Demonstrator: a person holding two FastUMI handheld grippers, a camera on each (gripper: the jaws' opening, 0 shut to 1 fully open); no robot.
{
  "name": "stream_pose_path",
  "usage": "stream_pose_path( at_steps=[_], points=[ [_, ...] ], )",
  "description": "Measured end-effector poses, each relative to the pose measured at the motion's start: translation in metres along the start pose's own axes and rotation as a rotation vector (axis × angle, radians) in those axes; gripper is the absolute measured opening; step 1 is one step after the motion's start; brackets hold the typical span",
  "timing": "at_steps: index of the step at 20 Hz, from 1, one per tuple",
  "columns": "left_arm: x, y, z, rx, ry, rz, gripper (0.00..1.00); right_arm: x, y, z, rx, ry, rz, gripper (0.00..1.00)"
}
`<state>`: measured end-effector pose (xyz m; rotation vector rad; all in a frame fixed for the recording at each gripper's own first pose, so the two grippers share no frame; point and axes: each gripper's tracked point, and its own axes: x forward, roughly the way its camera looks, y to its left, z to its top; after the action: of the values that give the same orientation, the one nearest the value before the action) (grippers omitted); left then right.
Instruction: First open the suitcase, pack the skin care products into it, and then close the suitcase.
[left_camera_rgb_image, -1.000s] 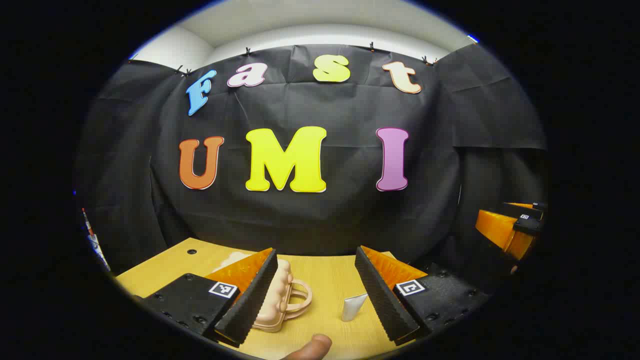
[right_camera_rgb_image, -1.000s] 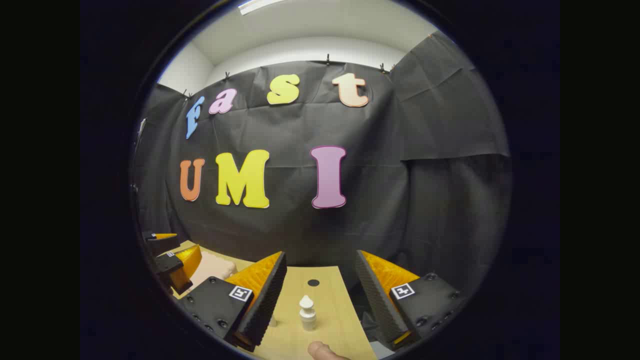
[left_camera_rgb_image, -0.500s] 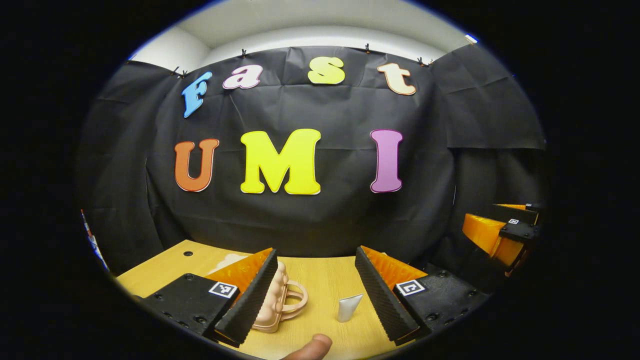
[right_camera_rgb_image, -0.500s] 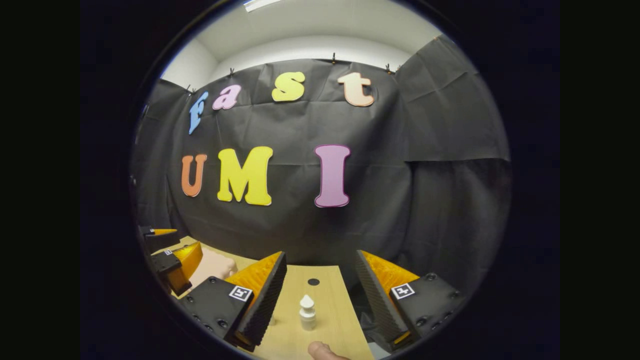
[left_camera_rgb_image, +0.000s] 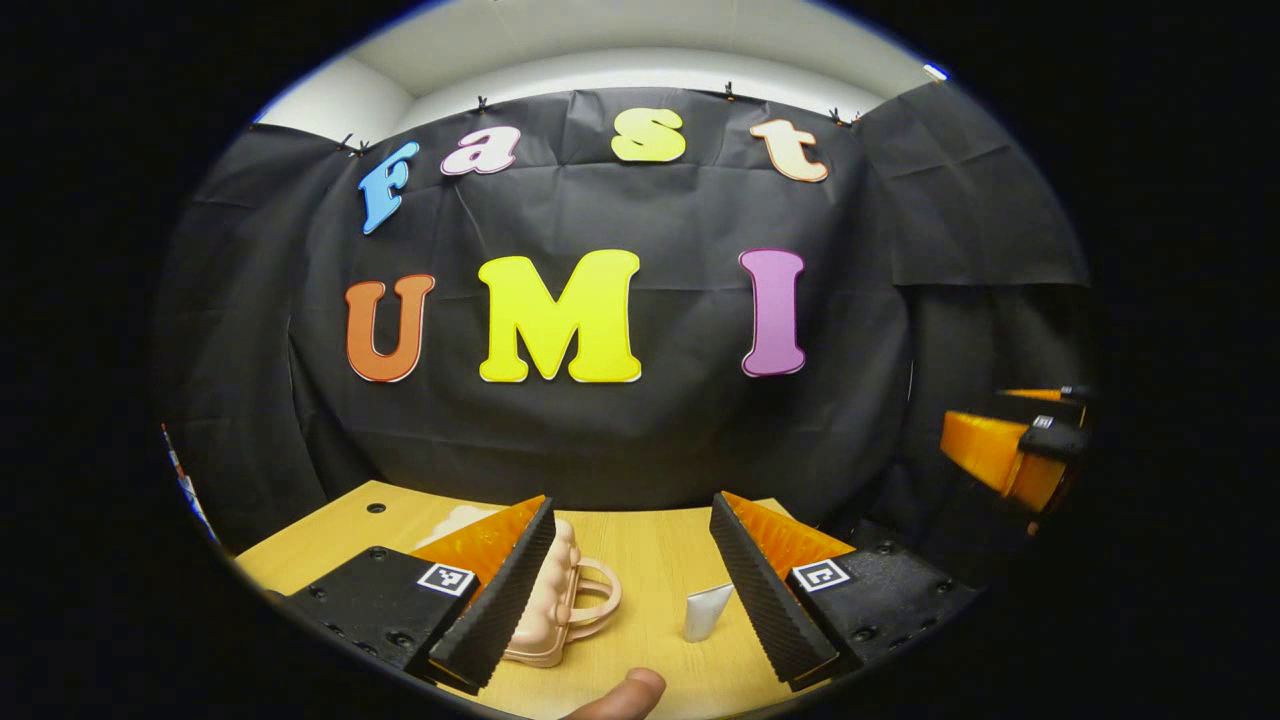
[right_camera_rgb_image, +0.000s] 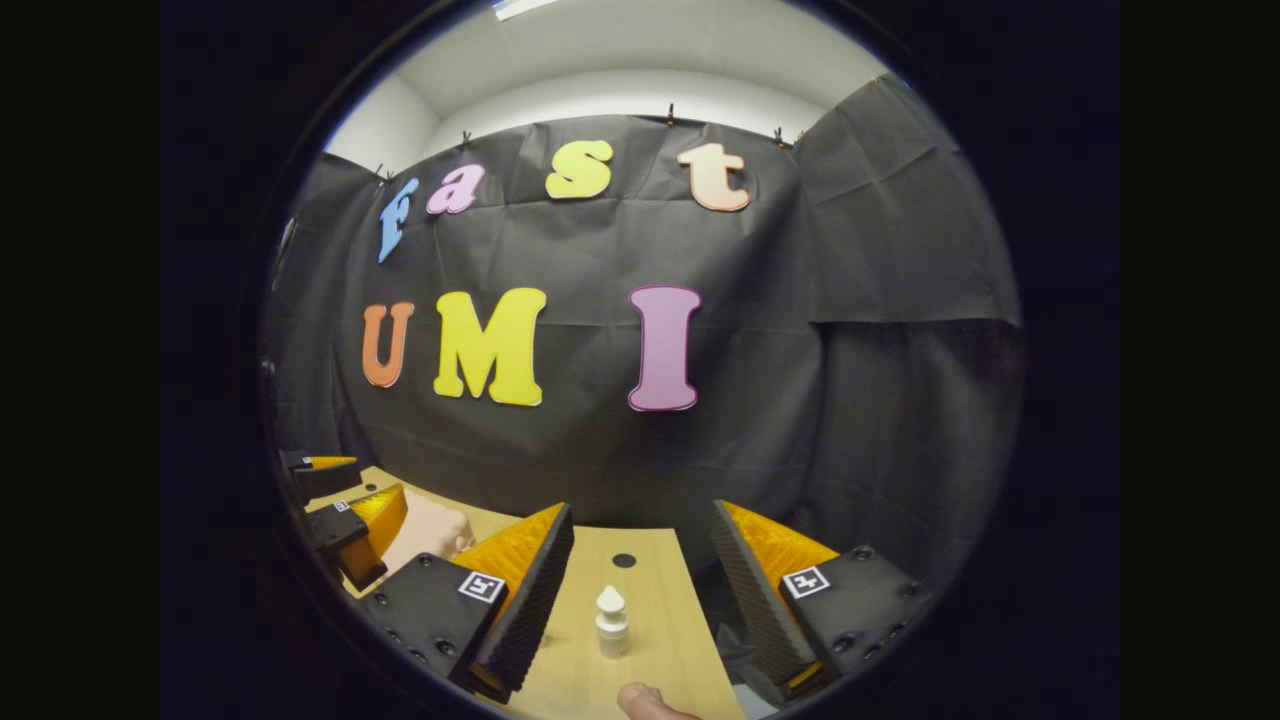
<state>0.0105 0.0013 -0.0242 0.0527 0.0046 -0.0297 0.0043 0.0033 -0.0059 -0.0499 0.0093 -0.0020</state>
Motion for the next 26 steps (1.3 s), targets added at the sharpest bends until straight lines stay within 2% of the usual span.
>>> stream_pose_path(
  at_steps=[7, 10, 13, 17, 23, 26],
  points=[
    [0.025, 0.026, -0.090, 0.236, 0.119, 0.011, 0.99, -0.001, -0.019, -0.010, -0.040, 0.024, -0.026, 0.80],
    [0.037, 0.033, -0.118, 0.405, 0.138, -0.007, 0.99, -0.001, -0.027, -0.018, -0.048, 0.021, -0.011, 0.80],
    [0.050, 0.046, -0.145, 0.617, 0.158, 0.001, 0.99, 0.006, -0.038, -0.028, -0.103, 0.017, 0.017, 0.81],
    [0.077, 0.051, -0.188, 0.877, 0.203, -0.007, 0.98, 0.011, -0.055, -0.029, -0.081, 0.015, 0.055, 0.81],
    [0.097, 0.056, -0.223, 1.173, 0.286, 0.068, 0.97, 0.011, -0.091, -0.043, -0.061, 0.040, 0.064, 0.80],
    [0.096, 0.043, -0.230, 1.314, 0.269, 0.107, 0.97, 0.008, -0.103, -0.047, -0.054, 0.044, 0.061, 0.80]
  ],
)
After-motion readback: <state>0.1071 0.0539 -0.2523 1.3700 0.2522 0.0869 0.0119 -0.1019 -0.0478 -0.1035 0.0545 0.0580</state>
